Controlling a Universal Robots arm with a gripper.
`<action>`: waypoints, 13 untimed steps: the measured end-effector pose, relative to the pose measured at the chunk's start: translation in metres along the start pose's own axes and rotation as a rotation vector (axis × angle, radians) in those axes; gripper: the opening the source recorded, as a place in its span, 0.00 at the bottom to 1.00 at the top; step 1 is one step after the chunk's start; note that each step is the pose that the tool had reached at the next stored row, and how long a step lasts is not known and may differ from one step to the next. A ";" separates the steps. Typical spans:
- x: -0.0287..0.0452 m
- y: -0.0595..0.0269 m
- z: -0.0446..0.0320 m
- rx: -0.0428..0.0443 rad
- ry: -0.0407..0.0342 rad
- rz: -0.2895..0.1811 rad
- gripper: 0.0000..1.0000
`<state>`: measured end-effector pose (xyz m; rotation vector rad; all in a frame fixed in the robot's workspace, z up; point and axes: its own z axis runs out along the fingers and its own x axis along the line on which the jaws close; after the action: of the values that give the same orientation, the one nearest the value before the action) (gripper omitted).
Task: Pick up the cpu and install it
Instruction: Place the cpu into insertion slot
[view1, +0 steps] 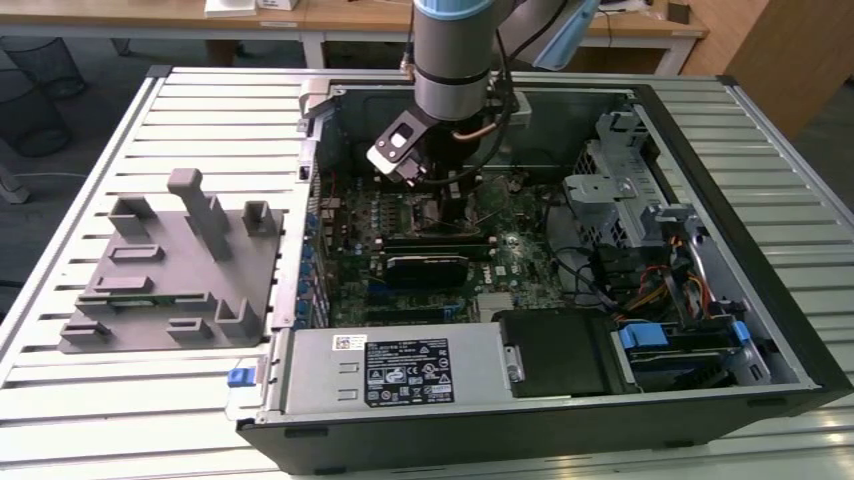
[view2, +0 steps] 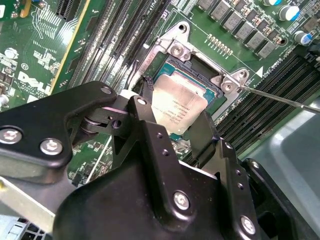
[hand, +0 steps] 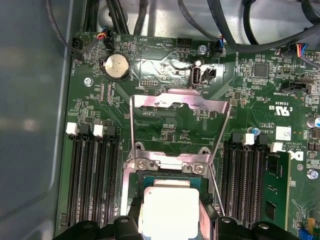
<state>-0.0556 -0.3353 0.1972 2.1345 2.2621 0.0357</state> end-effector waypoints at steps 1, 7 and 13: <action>0.0000 0.0000 0.0000 0.0001 0.0000 0.000 0.53; 0.0014 -0.0001 0.0001 0.0001 -0.0001 0.001 0.53; 0.0024 -0.0015 0.0013 0.0002 -0.0003 0.007 0.53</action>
<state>-0.0572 -0.3330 0.1958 2.1422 2.2548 0.0354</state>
